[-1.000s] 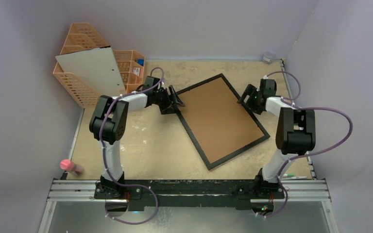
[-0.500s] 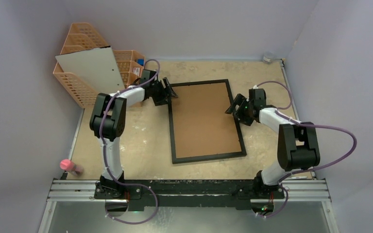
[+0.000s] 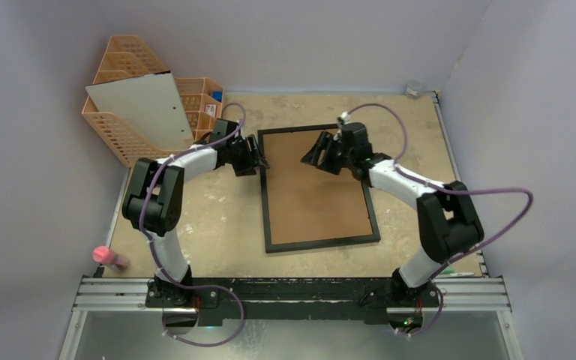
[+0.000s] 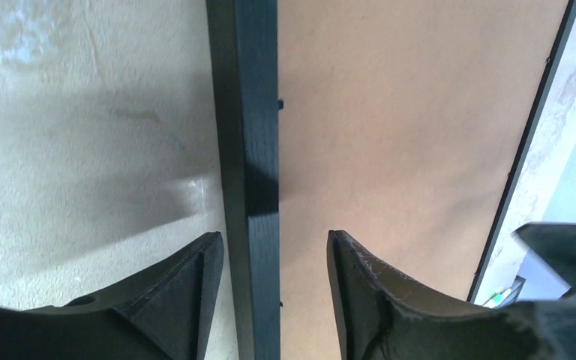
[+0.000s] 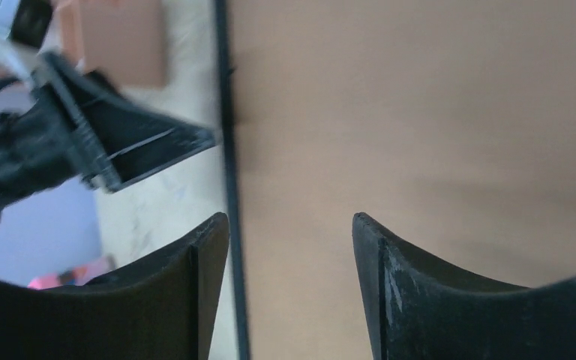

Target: Put the photo into the frame

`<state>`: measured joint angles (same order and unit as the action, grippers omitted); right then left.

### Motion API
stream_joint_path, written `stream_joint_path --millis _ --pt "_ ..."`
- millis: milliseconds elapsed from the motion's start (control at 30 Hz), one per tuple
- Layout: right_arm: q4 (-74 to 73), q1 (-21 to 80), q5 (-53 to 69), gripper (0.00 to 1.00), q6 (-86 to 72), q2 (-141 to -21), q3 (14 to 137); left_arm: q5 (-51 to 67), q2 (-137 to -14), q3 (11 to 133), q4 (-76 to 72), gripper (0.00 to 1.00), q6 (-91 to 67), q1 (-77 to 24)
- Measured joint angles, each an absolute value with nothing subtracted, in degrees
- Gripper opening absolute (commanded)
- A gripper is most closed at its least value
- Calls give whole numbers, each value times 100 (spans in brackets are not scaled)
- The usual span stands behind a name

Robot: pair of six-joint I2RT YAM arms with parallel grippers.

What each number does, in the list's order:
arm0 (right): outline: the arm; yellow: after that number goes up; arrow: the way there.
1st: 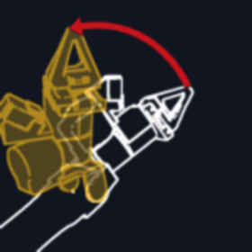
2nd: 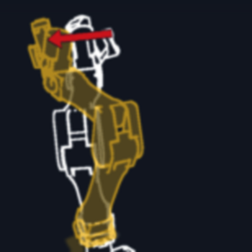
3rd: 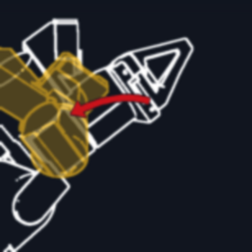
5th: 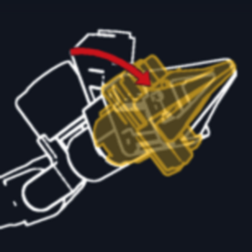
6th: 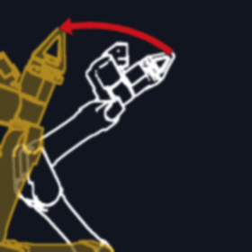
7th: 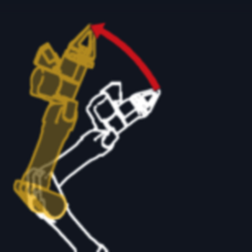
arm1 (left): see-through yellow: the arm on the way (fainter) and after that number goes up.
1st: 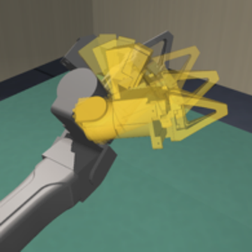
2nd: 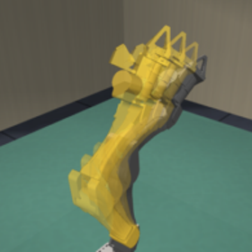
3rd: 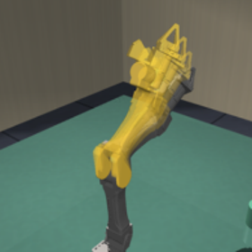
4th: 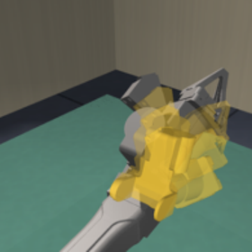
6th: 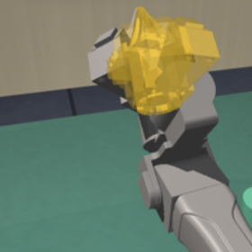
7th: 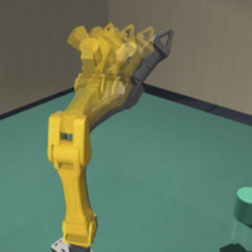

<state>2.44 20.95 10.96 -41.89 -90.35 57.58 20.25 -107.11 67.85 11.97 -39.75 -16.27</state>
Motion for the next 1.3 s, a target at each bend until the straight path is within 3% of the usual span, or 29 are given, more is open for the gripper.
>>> stream_joint_path --millis 167,433,867,1300 --pt "1361 3052 2064 39 -4705 -10068 6007 2283 -10661 6445 1072 47 -3968 -1586" --pt "1900 3800 2689 21 -5113 -11557 7054 2781 -10766 5951 517 28 -4235 -1496" --pt "1669 3785 2665 13 -5094 -11942 7273 2928 -10768 5846 320 22 -4296 -1393" --pt "1188 3719 2526 13 -5035 -12022 7467 2982 -10790 5837 287 20 -4296 -1365"
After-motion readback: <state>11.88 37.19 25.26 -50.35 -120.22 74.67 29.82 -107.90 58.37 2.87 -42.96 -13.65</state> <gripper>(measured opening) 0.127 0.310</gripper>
